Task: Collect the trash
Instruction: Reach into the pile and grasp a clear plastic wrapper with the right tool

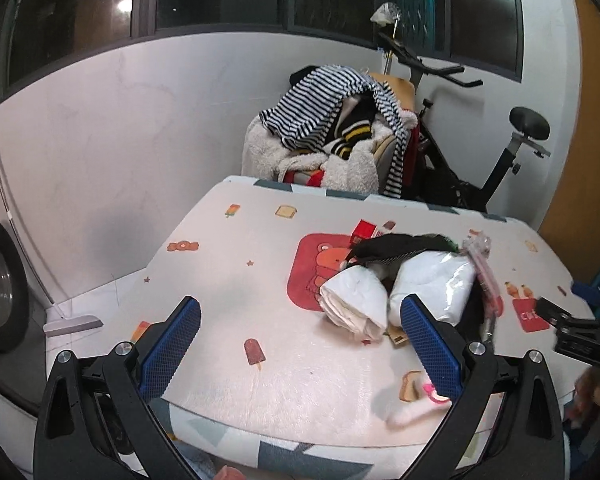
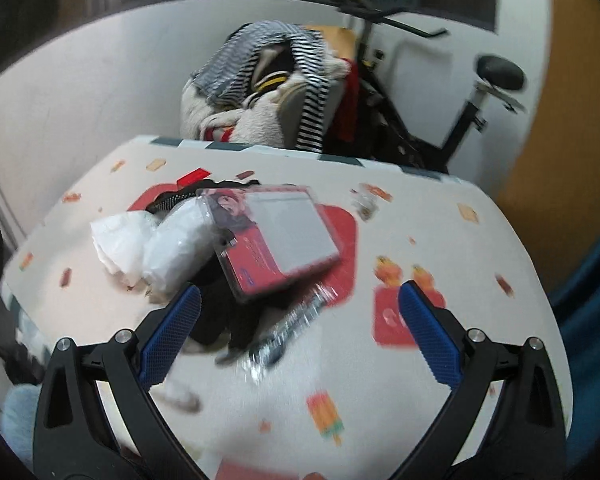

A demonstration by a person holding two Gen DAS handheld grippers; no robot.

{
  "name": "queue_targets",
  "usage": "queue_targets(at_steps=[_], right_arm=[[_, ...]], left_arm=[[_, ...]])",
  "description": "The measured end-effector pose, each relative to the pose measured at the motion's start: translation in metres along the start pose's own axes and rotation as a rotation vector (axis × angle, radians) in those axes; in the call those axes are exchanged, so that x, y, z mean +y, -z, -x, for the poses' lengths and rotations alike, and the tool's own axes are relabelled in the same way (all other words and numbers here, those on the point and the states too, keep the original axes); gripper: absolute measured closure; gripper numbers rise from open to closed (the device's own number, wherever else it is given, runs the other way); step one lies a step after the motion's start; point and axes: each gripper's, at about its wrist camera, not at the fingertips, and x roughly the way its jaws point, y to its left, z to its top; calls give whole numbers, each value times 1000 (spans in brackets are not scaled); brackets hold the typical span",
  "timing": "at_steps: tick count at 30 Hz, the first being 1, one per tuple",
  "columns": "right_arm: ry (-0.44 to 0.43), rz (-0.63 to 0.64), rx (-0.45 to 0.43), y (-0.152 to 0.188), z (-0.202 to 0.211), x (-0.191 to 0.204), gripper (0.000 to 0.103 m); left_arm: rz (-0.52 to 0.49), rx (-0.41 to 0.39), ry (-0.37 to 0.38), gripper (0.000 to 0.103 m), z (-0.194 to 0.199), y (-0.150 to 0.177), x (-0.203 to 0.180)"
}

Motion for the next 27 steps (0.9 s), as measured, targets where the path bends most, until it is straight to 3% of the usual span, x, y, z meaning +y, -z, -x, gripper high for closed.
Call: queue_targets(at_steps=[6,8,12,14,15,17,21,27], right_arm=[[-25,99,41,-15,-62,29,7],[-25,107,50,-19,-77,34,15],[-56,87,87,-22,-88,30,49],[-62,81,75,-22,-81,26,54],[-69,80,56,-22,-75,24,78],[-53,70,27,-25,-62,17,78],[-54,-16,-51,-34,-34,-14,93],[-27,-146,-138,-43,-2,-60,93]], left_arm=[[-26,56,-5,5,-30,6,4],[-20,83,-15,5,-41,9,7],[31,109,-14,5,-51,12,16],[43,93,-26,6,-52,13,20],[50,86,-30,6,-52,13,21],[61,82,-30,15,-54,13,21],[61,116,20,30,-63,14,13],[119,168,121,43,-79,15,7]])
